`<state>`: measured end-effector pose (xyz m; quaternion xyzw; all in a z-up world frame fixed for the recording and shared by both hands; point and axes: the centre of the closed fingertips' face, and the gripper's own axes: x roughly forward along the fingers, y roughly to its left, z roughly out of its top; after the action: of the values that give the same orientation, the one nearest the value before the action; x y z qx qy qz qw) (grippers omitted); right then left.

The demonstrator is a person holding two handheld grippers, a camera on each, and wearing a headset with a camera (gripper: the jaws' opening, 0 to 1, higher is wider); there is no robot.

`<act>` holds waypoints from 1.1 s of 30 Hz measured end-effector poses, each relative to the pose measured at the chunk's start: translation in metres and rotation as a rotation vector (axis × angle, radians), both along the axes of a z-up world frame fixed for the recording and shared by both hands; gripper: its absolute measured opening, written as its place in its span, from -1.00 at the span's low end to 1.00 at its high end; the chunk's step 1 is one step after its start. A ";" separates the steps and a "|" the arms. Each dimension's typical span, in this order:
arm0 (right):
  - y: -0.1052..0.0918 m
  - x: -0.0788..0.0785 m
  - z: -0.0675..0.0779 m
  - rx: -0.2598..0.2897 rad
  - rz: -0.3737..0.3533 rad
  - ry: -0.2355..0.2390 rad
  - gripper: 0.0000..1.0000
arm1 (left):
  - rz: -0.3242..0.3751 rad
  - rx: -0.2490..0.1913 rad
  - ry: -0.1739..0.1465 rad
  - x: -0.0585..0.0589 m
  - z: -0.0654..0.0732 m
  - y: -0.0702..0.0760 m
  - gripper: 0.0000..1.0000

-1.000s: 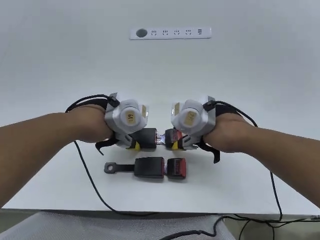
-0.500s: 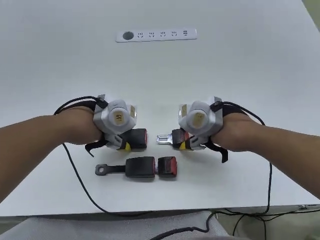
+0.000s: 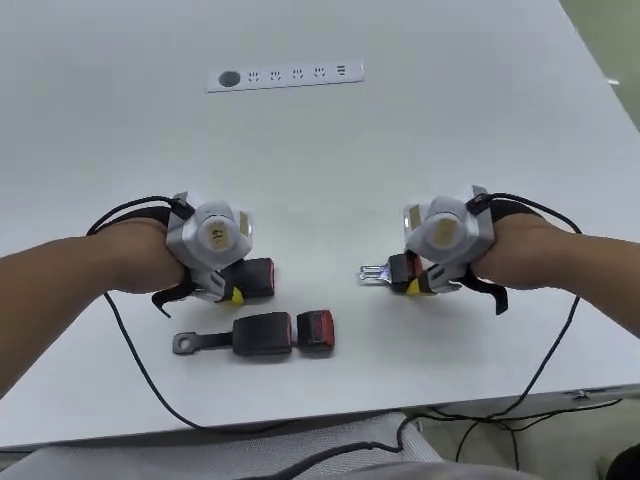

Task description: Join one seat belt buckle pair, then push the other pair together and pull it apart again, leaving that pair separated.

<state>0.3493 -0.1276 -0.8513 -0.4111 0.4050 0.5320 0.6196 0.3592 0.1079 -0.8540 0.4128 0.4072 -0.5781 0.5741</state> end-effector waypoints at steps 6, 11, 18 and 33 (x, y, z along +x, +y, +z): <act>-0.019 -0.001 -0.002 -0.031 -0.013 -0.008 -0.33 | 0.011 0.020 -0.009 -0.001 0.001 0.000 -0.33; -0.019 -0.003 -0.004 -0.038 -0.012 -0.032 -0.31 | 0.049 0.021 0.001 -0.003 0.004 -0.001 -0.33; -0.024 0.004 -0.001 -0.007 -0.077 -0.087 -0.08 | 0.065 0.018 -0.009 -0.004 0.007 -0.002 -0.32; 0.003 -0.026 0.059 0.275 -0.282 -0.125 0.02 | 0.215 -0.107 -0.132 -0.016 0.050 0.025 -0.10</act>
<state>0.3233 -0.1250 -0.7924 -0.2943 0.3429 0.4637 0.7621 0.3435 0.1325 -0.8040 0.3726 0.3791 -0.5058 0.6795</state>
